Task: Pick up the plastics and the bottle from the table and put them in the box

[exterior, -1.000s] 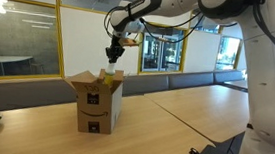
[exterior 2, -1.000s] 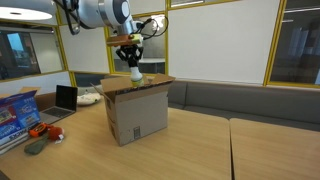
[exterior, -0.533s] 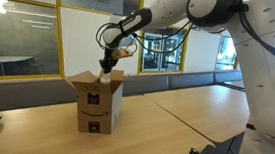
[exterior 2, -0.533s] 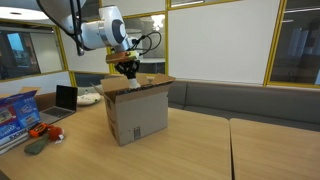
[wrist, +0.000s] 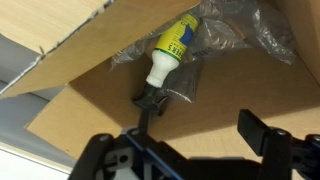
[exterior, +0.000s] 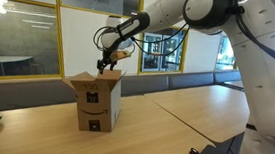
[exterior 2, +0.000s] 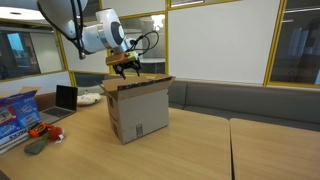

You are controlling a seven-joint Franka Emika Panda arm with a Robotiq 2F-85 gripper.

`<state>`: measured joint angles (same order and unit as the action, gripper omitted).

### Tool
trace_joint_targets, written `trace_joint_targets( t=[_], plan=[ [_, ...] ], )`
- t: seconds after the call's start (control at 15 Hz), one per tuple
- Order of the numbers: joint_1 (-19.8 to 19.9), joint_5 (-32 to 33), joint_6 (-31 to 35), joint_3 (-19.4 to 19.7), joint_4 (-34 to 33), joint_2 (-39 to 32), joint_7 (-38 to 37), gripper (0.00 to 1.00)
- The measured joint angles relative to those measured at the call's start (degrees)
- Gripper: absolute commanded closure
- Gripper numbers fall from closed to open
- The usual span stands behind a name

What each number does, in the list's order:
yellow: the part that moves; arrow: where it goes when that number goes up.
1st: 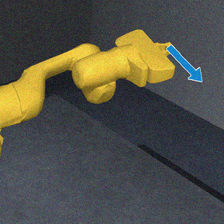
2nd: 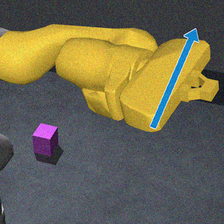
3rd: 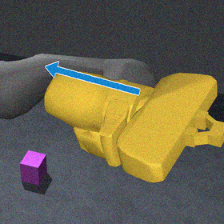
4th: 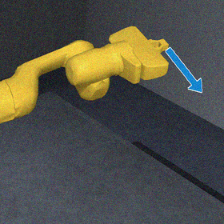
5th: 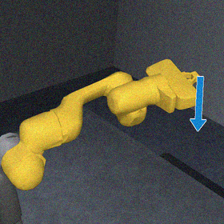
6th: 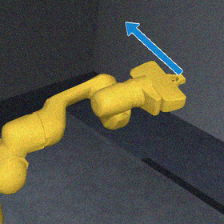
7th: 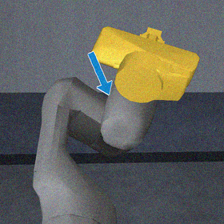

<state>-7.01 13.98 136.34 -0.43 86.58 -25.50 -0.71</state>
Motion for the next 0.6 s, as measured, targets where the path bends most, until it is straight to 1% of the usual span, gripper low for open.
trace_joint_targets(
  t=[0.4, 0.6],
  plan=[
    [0.0, 1.5, -0.1, 1.3, -0.7, 0.8, -0.3, 0.00],
    [0.0, 3.8, -2.5, 2.6, -0.7, 2.9, -0.6, 0.00]
  ],
)
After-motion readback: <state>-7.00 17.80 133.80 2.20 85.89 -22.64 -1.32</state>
